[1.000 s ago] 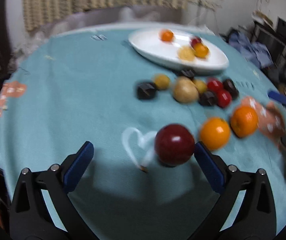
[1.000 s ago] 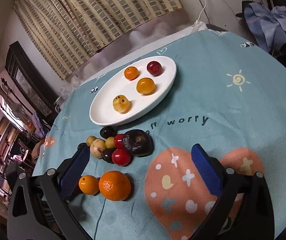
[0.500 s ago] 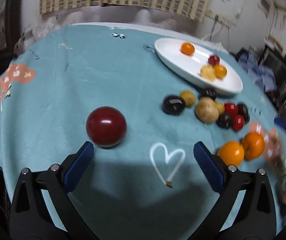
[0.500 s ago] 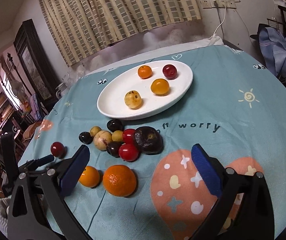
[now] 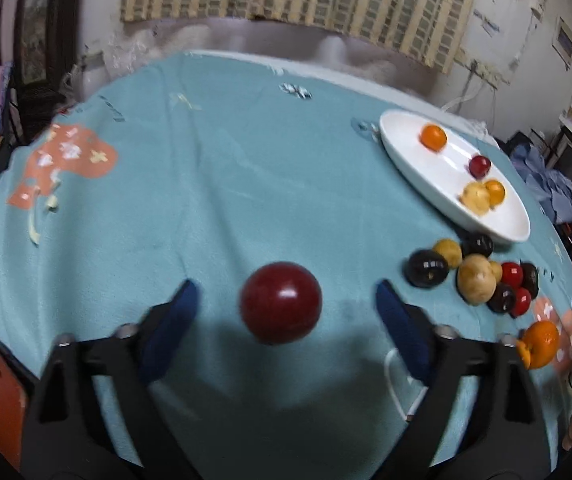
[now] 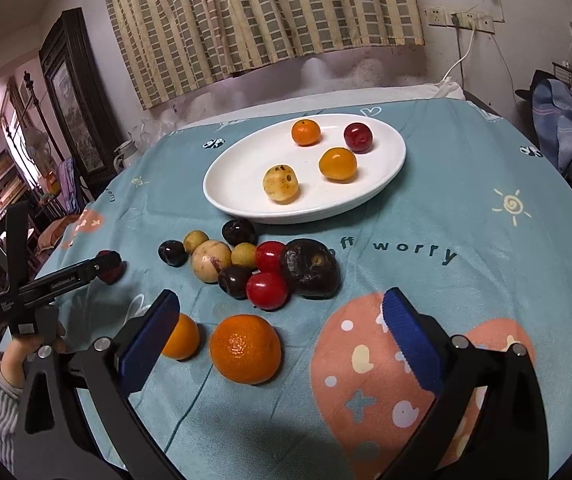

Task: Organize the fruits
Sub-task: 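Grasp the red apple with the left gripper while the right gripper grasps a mandarin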

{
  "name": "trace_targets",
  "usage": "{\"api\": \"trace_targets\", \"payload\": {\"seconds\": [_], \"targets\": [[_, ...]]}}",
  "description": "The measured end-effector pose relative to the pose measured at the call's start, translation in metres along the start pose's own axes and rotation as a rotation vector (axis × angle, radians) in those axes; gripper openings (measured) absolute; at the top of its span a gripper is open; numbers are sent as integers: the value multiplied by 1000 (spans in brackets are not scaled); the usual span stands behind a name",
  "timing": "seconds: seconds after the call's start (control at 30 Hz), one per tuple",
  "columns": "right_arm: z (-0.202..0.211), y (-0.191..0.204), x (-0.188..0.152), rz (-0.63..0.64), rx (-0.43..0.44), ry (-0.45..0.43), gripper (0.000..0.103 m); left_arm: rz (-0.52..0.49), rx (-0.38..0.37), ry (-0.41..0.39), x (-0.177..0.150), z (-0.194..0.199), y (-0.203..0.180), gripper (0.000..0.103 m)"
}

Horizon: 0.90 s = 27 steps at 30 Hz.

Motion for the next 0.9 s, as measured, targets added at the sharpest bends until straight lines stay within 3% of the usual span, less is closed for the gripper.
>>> {"api": "trace_targets", "payload": {"seconds": [0.07, 0.3, 0.47, 0.7, 0.73, 0.9], "targets": [[-1, 2, -1, 12, -1, 6, 101, -14, -5, 18, -3, -3, -2, 65], [-7, 8, -8, 45, 12, 47, 100, -15, 5, 34, -6, -6, 0, 52], [-19, 15, -24, 81, 30, 128, 72, -19, 6, 34, -6, -6, -1, 50], [-28, 19, -39, 113, 32, 183, 54, -19, 6, 34, -6, -5, -1, 50], [-27, 23, -39, 124, 42, 177, 44, -21, 4, 33, -6, -5, -2, 50], [-23, 25, -38, 125, 37, 173, 42, -54, -43, 28, -7, -2, -13, 42]]}}
Point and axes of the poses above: each gripper's, at about its wrist camera, not at the fingertips, and z roughly against the way its jaws point, y to its left, x to its top, the point moved 5 cm from there along -z, roughly the way its jaws point, and after that the axes turned 10 degrees about -y, right-handed, at the moved point
